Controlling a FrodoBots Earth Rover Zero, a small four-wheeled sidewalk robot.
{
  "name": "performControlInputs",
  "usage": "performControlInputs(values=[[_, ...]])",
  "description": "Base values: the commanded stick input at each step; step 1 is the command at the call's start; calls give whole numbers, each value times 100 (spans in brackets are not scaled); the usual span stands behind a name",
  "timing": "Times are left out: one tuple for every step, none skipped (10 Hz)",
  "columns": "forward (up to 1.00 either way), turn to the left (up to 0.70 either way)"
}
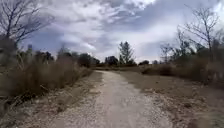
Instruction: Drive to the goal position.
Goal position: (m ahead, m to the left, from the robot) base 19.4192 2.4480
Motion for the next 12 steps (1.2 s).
performControlInputs(values=[[70,0],[70,0],[70,0],[70,0],[70,0],[70,0],[70,0],[70,0],[70,0],[70,0],[70,-2],[70,-20]])
